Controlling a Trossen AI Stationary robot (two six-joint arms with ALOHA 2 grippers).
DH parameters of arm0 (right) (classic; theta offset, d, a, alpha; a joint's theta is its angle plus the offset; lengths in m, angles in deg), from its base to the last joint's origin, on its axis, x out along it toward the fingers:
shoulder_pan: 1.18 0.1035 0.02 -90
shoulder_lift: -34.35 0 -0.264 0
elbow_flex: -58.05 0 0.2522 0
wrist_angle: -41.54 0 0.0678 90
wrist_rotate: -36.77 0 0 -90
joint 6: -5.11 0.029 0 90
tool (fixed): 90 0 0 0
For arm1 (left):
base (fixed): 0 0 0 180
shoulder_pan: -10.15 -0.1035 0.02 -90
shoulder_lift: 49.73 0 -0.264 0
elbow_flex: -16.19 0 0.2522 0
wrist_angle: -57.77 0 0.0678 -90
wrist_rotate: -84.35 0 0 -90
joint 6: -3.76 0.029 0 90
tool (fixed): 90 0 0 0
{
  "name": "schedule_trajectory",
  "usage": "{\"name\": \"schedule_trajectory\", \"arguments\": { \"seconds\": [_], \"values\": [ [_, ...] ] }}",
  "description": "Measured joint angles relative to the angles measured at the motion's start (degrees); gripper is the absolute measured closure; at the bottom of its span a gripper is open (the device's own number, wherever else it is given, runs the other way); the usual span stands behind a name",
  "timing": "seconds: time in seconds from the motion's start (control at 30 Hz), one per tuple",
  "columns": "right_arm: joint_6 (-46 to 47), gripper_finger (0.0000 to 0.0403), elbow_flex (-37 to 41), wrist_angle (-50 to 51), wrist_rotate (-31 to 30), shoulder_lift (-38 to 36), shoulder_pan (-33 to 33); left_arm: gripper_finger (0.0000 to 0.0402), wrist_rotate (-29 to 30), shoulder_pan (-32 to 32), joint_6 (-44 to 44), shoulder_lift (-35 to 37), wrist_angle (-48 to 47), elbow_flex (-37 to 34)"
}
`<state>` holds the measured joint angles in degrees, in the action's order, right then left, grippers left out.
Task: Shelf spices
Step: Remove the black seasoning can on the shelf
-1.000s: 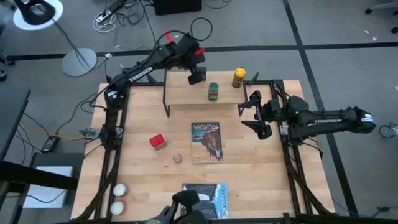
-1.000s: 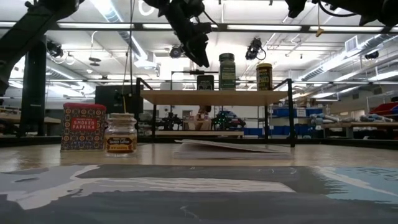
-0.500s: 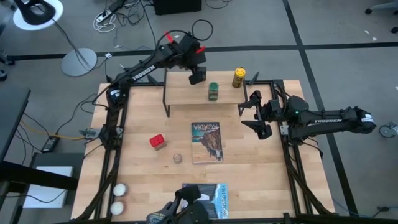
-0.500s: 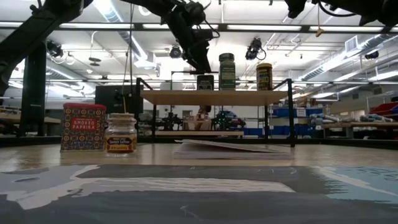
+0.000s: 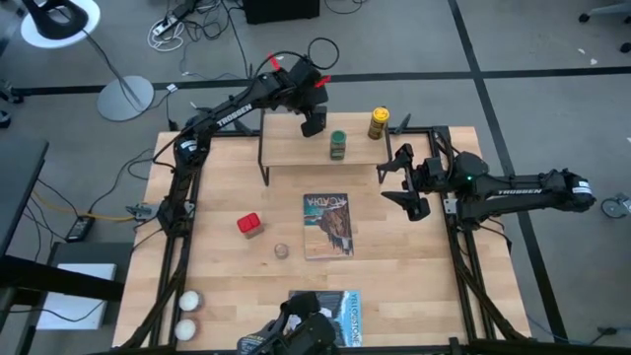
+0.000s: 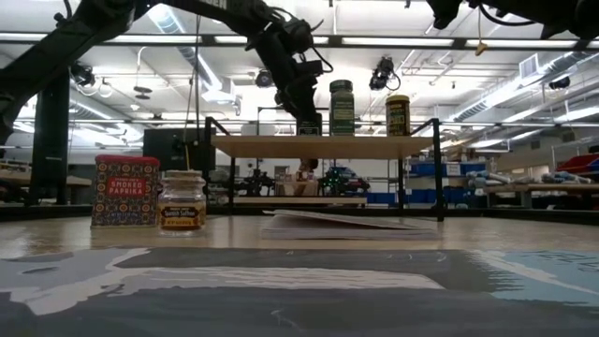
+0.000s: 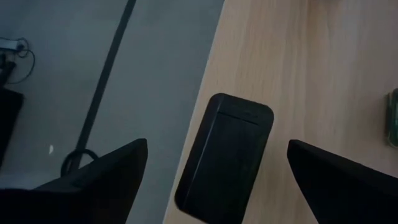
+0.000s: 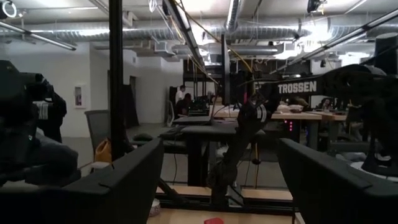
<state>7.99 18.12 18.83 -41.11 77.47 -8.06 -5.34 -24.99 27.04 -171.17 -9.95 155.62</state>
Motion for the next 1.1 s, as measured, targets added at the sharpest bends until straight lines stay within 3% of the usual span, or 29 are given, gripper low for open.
{"name": "schedule_trajectory", "arguments": {
  "seconds": [0.17,0.27,0.57,0.67,1.1],
  "values": [
    [-0.1,0.0087,0.0,0.2,0.0,0.0,0.0,0.0012,-1.3,0.0,-1.3,-0.2,0.0,-0.4],
    [-0.1,0.0087,0.0,0.5,0.0,0.0,0.0,0.0038,-1.4,0.0,-1.4,-0.2,-1.0,-0.4],
    [-0.1,0.0087,0.0,0.8,0.0,0.0,0.0,0.0234,-1.5,0.3,-1.6,-0.2,-1.8,-0.4],
    [-0.1,0.0087,0.0,0.8,0.0,0.0,0.0,0.0278,-1.5,0.4,-1.9,0.0,-2.4,-0.4],
    [-0.1,0.0087,0.0,0.8,0.0,0.0,0.0,0.0279,1.9,2.6,-3.4,-0.1,-10.1,6.4]
  ]
}}
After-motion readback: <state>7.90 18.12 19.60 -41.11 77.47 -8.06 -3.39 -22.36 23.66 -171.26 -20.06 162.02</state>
